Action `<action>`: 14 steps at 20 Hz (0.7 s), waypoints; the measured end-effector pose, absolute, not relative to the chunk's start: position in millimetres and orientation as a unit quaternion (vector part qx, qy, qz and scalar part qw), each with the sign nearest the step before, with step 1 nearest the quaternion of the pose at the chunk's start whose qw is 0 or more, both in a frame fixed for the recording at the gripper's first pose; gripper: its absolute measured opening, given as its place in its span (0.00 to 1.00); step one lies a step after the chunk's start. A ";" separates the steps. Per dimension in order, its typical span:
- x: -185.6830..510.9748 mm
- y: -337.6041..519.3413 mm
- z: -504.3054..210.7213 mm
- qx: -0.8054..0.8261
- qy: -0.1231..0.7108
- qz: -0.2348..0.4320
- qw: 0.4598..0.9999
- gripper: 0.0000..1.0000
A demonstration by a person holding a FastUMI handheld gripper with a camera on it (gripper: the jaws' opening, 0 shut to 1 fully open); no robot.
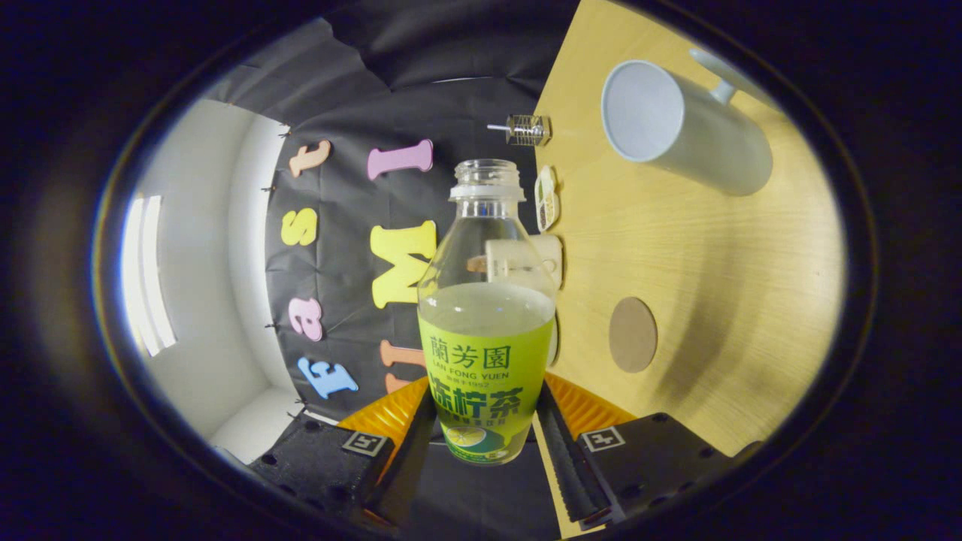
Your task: Take the bottle from table, then pour the juice into the cup, finally place the bottle on the coaster
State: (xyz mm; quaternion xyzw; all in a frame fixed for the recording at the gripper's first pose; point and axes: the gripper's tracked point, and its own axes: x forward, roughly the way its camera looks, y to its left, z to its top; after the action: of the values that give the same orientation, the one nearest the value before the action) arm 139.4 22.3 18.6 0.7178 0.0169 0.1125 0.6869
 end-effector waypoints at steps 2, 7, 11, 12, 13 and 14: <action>139.9 19.0 23.6 0.730 0.008 0.118 0.674 0.79; 137.2 10.6 33.1 0.752 -0.015 0.122 0.648 0.78; 139.3 6.7 37.8 0.766 -0.021 0.120 0.631 0.79; 140.3 4.7 39.0 0.769 -0.024 0.121 0.627 0.79; 138.1 3.5 41.3 0.772 -0.028 0.121 0.623 0.78; 138.2 1.9 42.5 0.775 -0.031 0.122 0.619 0.78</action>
State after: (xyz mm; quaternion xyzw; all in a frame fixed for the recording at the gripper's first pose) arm 138.2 1.9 42.5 0.7754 -0.0315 0.1219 0.6188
